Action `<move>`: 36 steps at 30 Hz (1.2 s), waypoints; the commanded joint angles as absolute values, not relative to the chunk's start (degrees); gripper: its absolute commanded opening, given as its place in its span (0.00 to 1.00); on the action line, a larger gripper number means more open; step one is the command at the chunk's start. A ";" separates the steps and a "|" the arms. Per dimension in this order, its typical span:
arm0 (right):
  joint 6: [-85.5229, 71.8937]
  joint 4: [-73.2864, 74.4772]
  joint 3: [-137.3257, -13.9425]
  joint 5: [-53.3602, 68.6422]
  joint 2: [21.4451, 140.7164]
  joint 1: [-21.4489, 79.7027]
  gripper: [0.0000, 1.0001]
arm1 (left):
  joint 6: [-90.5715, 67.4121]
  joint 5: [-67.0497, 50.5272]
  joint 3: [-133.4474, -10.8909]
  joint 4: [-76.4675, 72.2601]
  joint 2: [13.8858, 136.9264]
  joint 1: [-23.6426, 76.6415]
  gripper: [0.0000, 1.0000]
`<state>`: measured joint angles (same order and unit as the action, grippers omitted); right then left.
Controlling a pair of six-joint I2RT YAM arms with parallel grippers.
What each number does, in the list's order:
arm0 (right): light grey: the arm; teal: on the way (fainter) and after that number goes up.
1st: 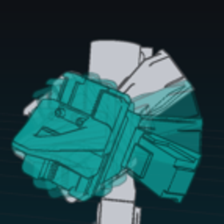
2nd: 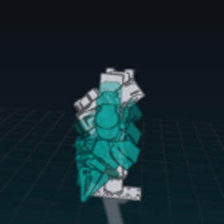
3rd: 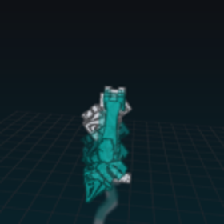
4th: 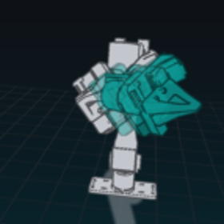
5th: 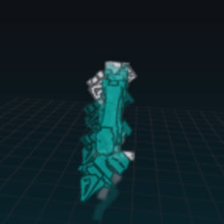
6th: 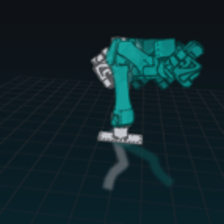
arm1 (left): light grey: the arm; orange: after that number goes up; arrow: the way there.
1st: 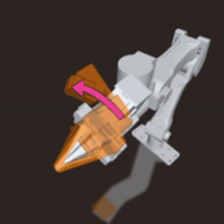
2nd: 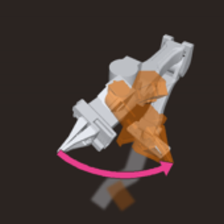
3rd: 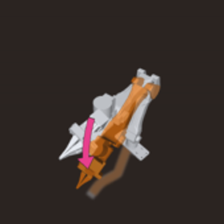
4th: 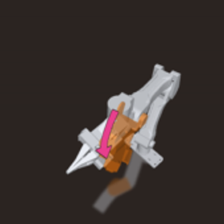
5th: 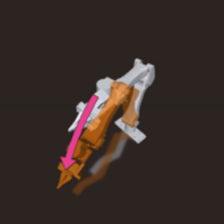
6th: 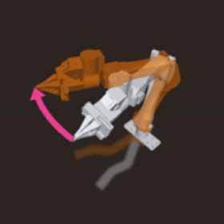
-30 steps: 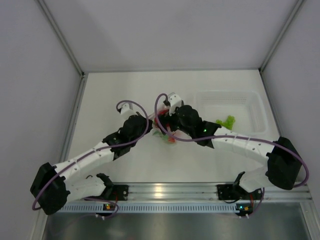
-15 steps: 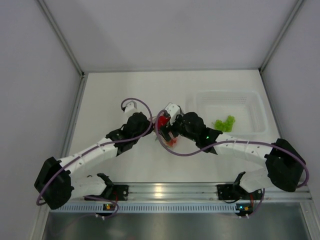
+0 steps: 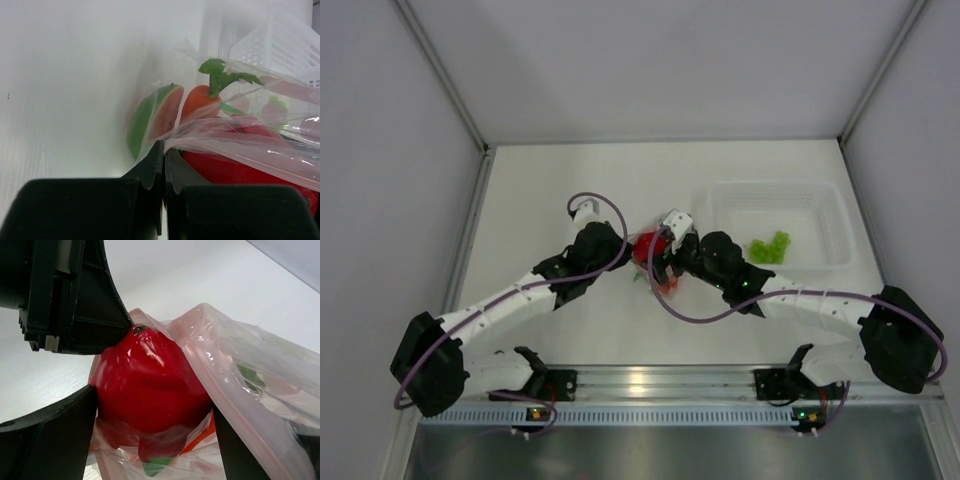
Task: Open the zip-top bag and remove the fake food
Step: Pick up the fake fruit from the zipper food storage bag.
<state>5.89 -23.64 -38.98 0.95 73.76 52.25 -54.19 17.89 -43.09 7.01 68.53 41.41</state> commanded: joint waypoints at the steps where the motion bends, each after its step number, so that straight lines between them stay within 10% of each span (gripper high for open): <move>1: -2.18 -38.67 -43.68 9.17 67.50 53.53 0.00 | -51.59 29.62 -41.93 8.44 71.45 37.27 0.00; 17: 6.58 -23.31 -55.89 22.42 76.37 56.77 0.00 | -48.96 21.00 -39.28 6.23 63.65 37.71 0.00; 25: -4.21 -22.67 -59.76 -7.44 79.89 59.85 0.00 | -51.50 21.63 -38.59 6.86 57.57 37.79 0.00; 36: -14.05 -25.05 -63.55 -12.98 79.10 60.38 0.00 | -59.23 25.49 -26.47 1.33 52.03 41.22 0.00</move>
